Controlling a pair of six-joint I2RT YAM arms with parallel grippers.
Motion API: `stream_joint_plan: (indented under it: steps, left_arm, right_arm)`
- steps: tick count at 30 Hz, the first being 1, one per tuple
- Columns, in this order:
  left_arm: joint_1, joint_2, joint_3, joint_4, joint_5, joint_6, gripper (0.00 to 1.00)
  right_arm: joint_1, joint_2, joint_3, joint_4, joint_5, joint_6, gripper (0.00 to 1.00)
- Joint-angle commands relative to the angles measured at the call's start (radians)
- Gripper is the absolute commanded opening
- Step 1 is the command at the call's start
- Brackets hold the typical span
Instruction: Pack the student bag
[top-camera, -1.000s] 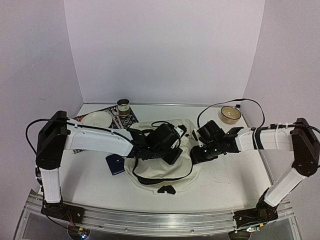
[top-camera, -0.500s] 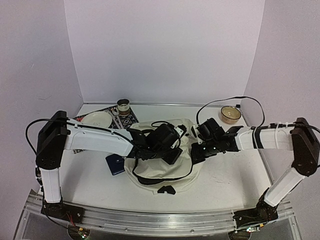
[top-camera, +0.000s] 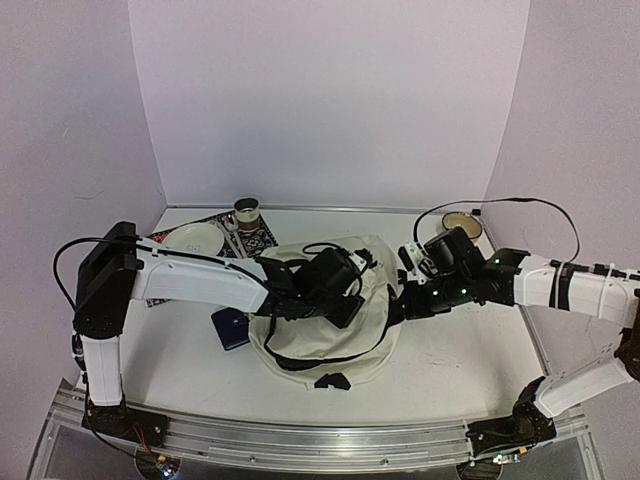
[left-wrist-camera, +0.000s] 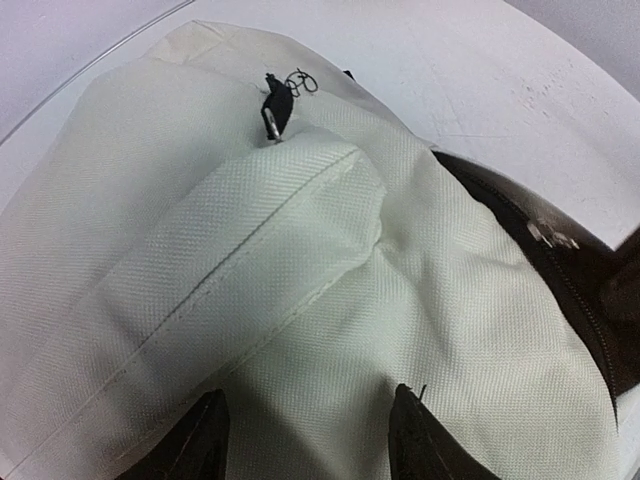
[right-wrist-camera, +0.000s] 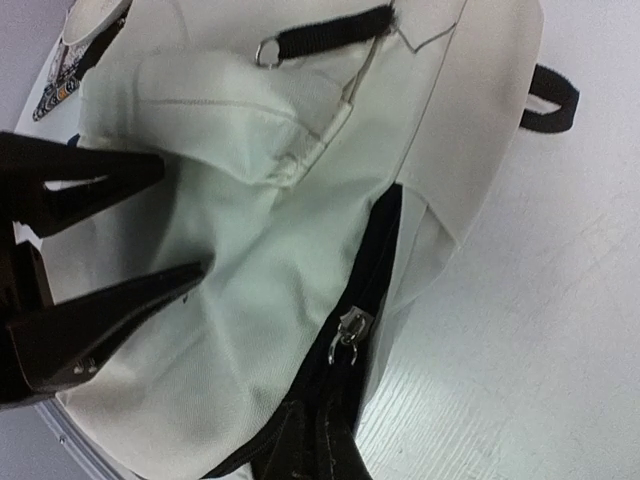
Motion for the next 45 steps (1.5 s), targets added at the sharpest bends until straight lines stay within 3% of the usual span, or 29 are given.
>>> stream_joint_plan:
  steps: [1,9,18,22,27,32,39,45]
  left_arm:
    - [0.034,0.042,0.032,-0.045,-0.014,-0.025,0.55]
    - [0.063,0.085,0.065,-0.033,-0.01,-0.039,0.54]
    - [0.109,0.082,0.056,0.057,0.052,-0.071,0.52]
    - [0.112,0.027,-0.004,0.122,0.054,-0.074,0.55]
    - [0.112,-0.07,-0.1,0.17,0.063,-0.069,0.61]
    - [0.097,-0.182,-0.176,0.184,0.066,-0.067,0.67]
    - [0.03,-0.289,-0.251,0.183,0.114,-0.069,0.67]
    - [-0.027,-0.308,-0.266,0.18,0.177,-0.074,0.67]
  right_arm:
    - [0.023,-0.028,-0.031,-0.052,-0.147,0.061,0.0]
    - [0.117,-0.05,-0.014,-0.037,-0.23,0.139,0.0]
    - [0.182,-0.024,-0.012,0.137,-0.282,0.223,0.0]
    - [0.191,-0.027,0.004,0.112,-0.243,0.19,0.12]
    - [0.19,-0.114,0.048,-0.039,-0.007,0.133,0.37]
    - [0.182,-0.172,0.06,-0.107,0.173,0.113,0.48]
    - [0.118,-0.104,-0.016,-0.039,0.214,0.196,0.53]
    - [0.013,-0.069,-0.125,0.198,0.088,0.319,0.55]
